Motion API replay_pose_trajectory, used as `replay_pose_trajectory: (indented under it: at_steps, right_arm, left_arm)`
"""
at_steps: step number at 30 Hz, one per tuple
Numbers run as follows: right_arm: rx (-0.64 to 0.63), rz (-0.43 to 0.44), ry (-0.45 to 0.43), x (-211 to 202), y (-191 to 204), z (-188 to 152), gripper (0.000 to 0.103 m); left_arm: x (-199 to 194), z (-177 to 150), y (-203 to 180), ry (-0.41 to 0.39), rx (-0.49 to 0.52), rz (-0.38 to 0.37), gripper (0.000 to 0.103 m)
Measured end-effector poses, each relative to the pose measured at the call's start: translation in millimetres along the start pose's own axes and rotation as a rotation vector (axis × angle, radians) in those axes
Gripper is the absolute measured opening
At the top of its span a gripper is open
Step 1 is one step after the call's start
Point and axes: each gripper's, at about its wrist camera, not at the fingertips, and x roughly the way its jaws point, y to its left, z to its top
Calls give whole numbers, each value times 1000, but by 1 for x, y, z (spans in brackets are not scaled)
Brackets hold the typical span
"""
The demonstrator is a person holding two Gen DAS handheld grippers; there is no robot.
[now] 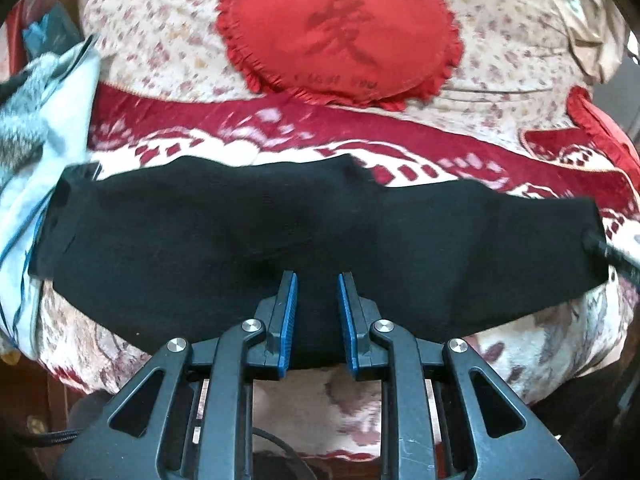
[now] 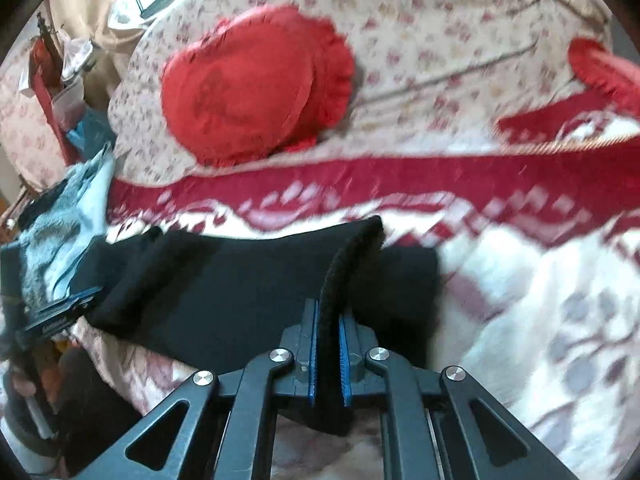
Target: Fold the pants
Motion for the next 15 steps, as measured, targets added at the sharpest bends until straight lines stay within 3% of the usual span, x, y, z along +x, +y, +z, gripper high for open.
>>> replay_pose_trajectory:
  at_steps: [2,4,7,9,11,13,15]
  right_arm:
    - [-5,-66,2,-3,-11,4,8]
    - [33,-33,42,6,-22,0,8]
    - [30,-60,89,26,-25,-8,8]
    - [65,-46,74,25,-31,-12,9]
    - [83,-65,47,17,-33,-12,24]
    - [76,-120,20,2,-31,-10,26]
    - [78,-77,-5,-7,-27,-8,26]
  left_arm:
    - [2,-2,-8,10,19,-10,18]
    - [10,-6,-13,34,30,-15,18]
    - [19,-10,-18,58,30,-14,18]
    - [18,-10,-22,52,35,-12,18]
    - [15,-8,-28,40,47,-18,18]
    - [14,-5,-34,28,54,-19,18]
    - [15,-4,-41,23,58,-28,18]
